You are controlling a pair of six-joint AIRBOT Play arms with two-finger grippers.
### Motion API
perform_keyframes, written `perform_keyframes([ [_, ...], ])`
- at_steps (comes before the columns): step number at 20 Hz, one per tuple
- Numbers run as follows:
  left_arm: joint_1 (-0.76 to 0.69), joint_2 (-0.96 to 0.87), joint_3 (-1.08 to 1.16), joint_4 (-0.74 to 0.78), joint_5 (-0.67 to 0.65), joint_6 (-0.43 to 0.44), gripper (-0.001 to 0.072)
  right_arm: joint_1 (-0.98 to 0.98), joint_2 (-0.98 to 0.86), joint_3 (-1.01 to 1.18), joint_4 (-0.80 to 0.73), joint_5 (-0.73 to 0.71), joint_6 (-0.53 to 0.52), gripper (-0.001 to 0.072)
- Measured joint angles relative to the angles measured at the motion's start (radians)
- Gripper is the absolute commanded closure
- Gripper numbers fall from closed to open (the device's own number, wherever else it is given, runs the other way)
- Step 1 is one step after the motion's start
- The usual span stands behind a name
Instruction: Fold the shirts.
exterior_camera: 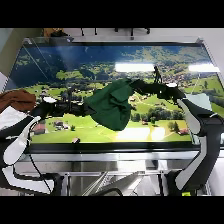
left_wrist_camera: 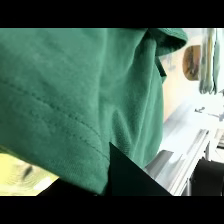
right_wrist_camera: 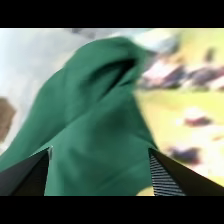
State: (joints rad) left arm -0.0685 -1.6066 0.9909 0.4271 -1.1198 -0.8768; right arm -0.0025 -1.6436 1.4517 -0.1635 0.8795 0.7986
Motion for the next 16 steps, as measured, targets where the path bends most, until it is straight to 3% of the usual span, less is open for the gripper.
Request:
perform_keyframes([
  [6, 0.000, 0.000, 0.000, 0.000, -0.011, 0.020, 0.0690, 0.048, -0.041, 0.001, 0.013, -0.033, -0.007, 0.0048],
  [7, 0.000, 0.000, 0.000, 0.000, -0.014, 0.022, 0.0691, 0.062, -0.045, 0.002, 0.017, -0.034, -0.007, 0.0099],
  [9, 0.000, 0.000, 0.000, 0.000, -0.015, 0.026, 0.0690, 0.092, -0.053, 0.003, 0.011, -0.033, -0.009, 0.0526],
  [10, 0.000, 0.000, 0.000, 0.000, -0.016, 0.027, 0.0691, 0.103, -0.054, 0.009, 0.008, -0.031, -0.009, 0.0651],
  [11, 0.000, 0.000, 0.000, 0.000, -0.016, 0.029, 0.0691, 0.111, -0.056, 0.018, 0.009, -0.024, -0.007, 0.0690],
  [16, 0.011, 0.039, 0.000, -0.001, -0.033, 0.029, 0.0692, 0.125, 0.006, 0.112, 0.021, 0.049, -0.006, 0.0692],
])
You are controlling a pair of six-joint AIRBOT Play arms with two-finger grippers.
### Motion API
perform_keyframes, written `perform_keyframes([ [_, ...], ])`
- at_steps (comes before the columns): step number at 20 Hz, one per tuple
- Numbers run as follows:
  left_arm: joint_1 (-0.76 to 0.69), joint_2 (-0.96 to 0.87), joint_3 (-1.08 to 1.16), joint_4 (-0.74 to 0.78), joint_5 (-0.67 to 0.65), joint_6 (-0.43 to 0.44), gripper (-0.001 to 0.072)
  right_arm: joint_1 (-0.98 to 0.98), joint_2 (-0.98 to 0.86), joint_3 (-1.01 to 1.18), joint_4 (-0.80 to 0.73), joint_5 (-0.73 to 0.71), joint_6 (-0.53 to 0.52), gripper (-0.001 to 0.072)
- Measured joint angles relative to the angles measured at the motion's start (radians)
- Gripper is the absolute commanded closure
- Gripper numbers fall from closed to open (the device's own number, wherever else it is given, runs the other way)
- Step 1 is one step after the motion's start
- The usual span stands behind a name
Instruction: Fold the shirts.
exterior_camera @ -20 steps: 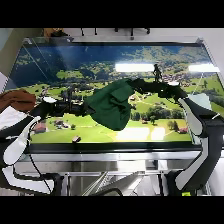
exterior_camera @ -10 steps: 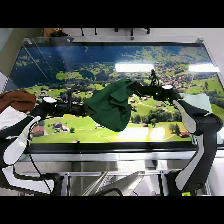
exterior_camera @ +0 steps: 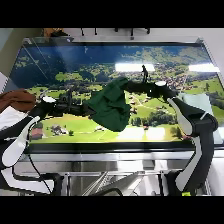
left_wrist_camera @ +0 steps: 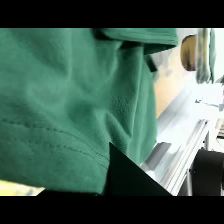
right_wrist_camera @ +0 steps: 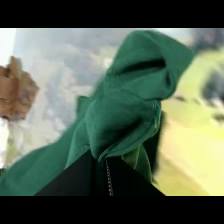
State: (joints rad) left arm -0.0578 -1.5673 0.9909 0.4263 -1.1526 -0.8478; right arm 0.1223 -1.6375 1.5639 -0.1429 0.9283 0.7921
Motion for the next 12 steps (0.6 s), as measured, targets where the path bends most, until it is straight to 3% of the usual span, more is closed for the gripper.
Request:
perform_keyframes([
  [5, 0.103, 0.194, 0.078, 0.002, -0.067, -0.054, 0.0693, -0.019, 0.212, 0.148, -0.107, 0.058, 0.053, 0.0692],
  [12, 0.357, 0.504, 0.410, -0.001, -0.220, -0.192, 0.0691, -0.045, 0.632, 0.301, -0.545, 0.039, 0.159, 0.0692],
])
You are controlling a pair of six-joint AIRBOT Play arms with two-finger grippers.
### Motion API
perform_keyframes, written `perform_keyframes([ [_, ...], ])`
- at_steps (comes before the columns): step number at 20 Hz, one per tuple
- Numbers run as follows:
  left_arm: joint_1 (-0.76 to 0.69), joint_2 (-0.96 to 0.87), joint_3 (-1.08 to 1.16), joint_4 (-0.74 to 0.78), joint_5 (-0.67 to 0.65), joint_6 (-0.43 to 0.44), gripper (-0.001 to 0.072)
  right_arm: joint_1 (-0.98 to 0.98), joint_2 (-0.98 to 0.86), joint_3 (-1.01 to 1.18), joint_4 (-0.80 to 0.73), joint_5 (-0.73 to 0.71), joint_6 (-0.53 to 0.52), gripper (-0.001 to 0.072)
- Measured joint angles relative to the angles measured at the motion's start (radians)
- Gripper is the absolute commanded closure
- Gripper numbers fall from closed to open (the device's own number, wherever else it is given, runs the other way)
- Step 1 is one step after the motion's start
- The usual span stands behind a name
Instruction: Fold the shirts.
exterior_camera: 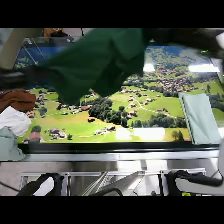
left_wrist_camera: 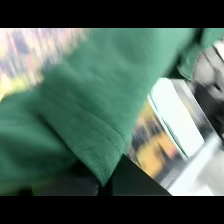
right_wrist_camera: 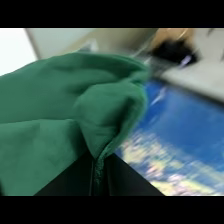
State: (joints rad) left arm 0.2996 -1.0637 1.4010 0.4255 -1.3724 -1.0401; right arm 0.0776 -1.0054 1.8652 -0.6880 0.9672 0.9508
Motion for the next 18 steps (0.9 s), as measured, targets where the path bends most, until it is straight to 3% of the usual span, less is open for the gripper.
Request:
perform_keyframes([
  [4, 0.117, 0.143, 0.132, -0.003, -0.028, -0.026, 0.0691, -0.002, 0.171, 0.016, -0.188, 0.011, 0.049, 0.0692],
  [8, 0.142, 0.219, 0.119, 0.040, -0.066, -0.033, 0.0690, -0.002, 0.167, -0.006, -0.264, 0.140, 0.079, 0.0692],
  [13, -0.014, 0.170, -0.128, 0.139, -0.055, -0.006, 0.0690, -0.002, -0.013, -0.133, -0.286, 0.203, 0.109, 0.0691],
  [17, -0.207, -0.035, -0.320, 0.252, 0.108, 0.029, 0.0689, -0.001, -0.265, -0.212, -0.238, 0.194, 0.132, 0.0686],
  [18, -0.243, -0.107, -0.341, 0.278, 0.156, 0.038, 0.0688, 0.000, -0.336, -0.222, -0.227, 0.182, 0.142, 0.0614],
])
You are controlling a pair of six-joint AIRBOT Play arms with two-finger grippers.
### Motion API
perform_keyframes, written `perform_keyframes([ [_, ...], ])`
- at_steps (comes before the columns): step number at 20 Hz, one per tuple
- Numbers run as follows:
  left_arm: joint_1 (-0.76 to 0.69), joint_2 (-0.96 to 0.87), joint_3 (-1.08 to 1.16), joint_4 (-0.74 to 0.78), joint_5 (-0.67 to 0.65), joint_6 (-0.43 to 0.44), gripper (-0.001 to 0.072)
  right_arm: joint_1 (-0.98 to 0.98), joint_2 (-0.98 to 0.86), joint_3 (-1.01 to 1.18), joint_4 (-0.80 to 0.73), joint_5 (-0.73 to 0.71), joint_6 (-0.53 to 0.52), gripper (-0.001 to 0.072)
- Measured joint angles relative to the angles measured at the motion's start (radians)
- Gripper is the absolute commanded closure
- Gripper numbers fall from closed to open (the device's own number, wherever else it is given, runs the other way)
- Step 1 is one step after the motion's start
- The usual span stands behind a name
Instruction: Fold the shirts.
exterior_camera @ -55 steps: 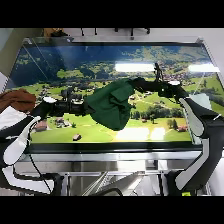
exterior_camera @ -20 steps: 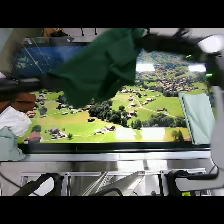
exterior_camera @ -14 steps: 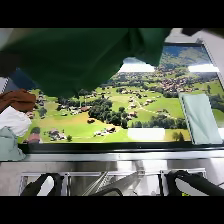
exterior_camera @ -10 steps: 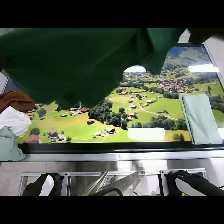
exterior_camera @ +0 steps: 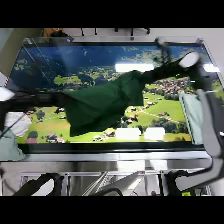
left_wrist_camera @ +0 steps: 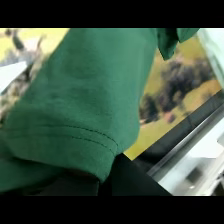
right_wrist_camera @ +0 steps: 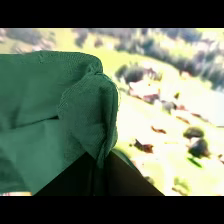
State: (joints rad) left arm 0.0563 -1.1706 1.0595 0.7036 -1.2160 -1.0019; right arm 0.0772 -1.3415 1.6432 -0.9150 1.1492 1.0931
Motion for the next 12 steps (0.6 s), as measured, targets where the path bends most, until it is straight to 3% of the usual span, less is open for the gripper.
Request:
perform_keyframes([
  [1, -0.024, -0.067, -0.004, 0.021, 0.042, 0.006, 0.0686, 0.000, -0.060, -0.006, 0.014, -0.009, 0.008, 0.0442],
  [2, -0.039, -0.132, 0.007, 0.033, 0.074, 0.009, 0.0538, 0.000, -0.114, -0.008, 0.034, -0.024, 0.010, 0.0379],
  [3, -0.045, -0.204, 0.040, 0.045, 0.102, 0.016, 0.0125, -0.001, -0.151, -0.008, 0.054, -0.039, 0.012, 0.0337],
  [4, -0.043, -0.259, 0.081, 0.057, 0.116, 0.016, -0.0004, -0.002, -0.180, -0.003, 0.073, -0.052, 0.015, 0.0239],
  [5, -0.033, -0.307, 0.133, 0.064, 0.126, 0.014, -0.0004, -0.005, -0.196, 0.006, 0.087, -0.063, 0.016, 0.0163],
  [8, 0.027, -0.413, 0.322, 0.077, 0.116, -0.008, -0.0004, -0.026, -0.182, 0.048, 0.113, -0.075, 0.041, 0.0161],
  [10, 0.084, -0.445, 0.418, 0.083, 0.078, -0.023, -0.0004, -0.046, -0.134, 0.060, 0.123, -0.039, 0.065, 0.0165],
  [12, 0.138, -0.461, 0.465, 0.085, 0.009, -0.037, -0.0004, -0.056, -0.080, 0.046, 0.123, 0.037, 0.095, 0.0252],
])
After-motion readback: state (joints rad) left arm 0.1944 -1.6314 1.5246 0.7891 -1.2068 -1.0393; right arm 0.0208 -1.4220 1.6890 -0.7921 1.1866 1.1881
